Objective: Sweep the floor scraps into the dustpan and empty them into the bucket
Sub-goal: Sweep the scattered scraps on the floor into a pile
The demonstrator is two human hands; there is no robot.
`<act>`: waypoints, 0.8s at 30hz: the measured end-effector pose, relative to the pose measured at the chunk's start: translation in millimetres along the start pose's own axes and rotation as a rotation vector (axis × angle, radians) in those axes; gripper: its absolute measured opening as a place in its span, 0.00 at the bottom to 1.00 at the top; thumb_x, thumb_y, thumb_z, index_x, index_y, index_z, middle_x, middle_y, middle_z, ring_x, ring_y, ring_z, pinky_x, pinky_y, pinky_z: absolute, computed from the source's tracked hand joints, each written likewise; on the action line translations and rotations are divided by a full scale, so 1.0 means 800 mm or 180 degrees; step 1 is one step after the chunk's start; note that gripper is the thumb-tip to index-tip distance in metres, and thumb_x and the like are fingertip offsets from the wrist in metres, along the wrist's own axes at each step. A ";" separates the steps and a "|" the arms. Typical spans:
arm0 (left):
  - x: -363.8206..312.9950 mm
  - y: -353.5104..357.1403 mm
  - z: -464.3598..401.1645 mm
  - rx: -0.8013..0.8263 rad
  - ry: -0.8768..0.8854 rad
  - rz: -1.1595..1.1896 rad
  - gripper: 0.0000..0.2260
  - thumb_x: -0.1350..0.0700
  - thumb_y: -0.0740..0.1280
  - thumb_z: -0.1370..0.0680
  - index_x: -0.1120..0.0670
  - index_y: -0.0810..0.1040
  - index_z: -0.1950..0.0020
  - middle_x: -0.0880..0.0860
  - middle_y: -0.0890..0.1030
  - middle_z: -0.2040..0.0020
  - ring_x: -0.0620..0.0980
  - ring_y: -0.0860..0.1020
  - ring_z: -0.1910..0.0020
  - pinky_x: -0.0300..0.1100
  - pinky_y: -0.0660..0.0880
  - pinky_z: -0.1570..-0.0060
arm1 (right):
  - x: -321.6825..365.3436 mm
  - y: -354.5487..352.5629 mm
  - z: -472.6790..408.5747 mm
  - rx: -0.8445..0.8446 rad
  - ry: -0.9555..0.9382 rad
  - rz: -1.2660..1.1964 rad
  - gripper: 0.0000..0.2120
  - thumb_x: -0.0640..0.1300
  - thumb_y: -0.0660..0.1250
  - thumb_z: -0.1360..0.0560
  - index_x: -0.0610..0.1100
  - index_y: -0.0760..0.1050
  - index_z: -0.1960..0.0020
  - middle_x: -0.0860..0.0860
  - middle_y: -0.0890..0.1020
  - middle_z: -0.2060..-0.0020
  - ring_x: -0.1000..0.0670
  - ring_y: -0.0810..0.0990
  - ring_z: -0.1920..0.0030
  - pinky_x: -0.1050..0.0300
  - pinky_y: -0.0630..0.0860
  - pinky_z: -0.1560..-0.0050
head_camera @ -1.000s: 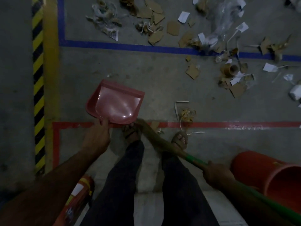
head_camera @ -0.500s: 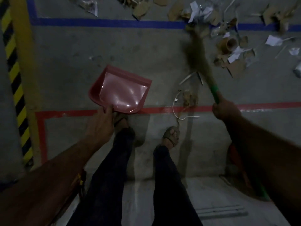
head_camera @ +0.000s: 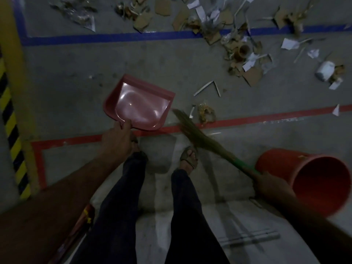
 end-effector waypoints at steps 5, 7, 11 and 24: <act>-0.008 -0.002 0.012 -0.0142 0.0208 0.0000 0.20 0.51 0.58 0.28 0.62 0.74 0.42 0.65 0.76 0.56 0.66 0.78 0.66 0.46 0.65 0.71 | 0.008 -0.032 -0.076 -0.0364 0.0776 -0.0772 0.17 0.47 0.58 0.19 0.42 0.74 0.35 0.40 0.81 0.47 0.40 0.82 0.49 0.50 0.77 0.54; -0.001 -0.003 0.012 -0.0145 0.0238 -0.0085 0.19 0.51 0.60 0.28 0.61 0.74 0.42 0.64 0.77 0.57 0.65 0.79 0.65 0.47 0.67 0.71 | 0.026 -0.061 -0.107 -0.0564 0.0728 -0.1035 0.18 0.49 0.58 0.20 0.41 0.72 0.35 0.40 0.81 0.50 0.40 0.82 0.53 0.47 0.79 0.53; 0.035 -0.009 -0.001 -0.0131 -0.0092 -0.0029 0.19 0.54 0.64 0.24 0.58 0.69 0.34 0.64 0.76 0.49 0.67 0.79 0.56 0.52 0.70 0.64 | 0.069 -0.115 -0.120 -0.0935 0.0413 -0.1364 0.25 0.51 0.57 0.20 0.54 0.58 0.24 0.40 0.78 0.60 0.42 0.78 0.65 0.49 0.77 0.61; 0.248 -0.054 0.015 -0.0179 -0.0640 0.0041 0.23 0.61 0.64 0.27 0.58 0.67 0.33 0.61 0.77 0.54 0.63 0.77 0.66 0.46 0.63 0.69 | 0.259 -0.181 -0.071 -0.1317 -0.0529 -0.1460 0.29 0.53 0.57 0.20 0.60 0.53 0.21 0.48 0.76 0.62 0.47 0.76 0.65 0.49 0.75 0.64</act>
Point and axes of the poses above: each hand's wrist, its own z-axis away from the middle knuckle, its own y-axis out of the palm, x = y × z, the point moved 7 cm from there along -z, towards the middle knuckle
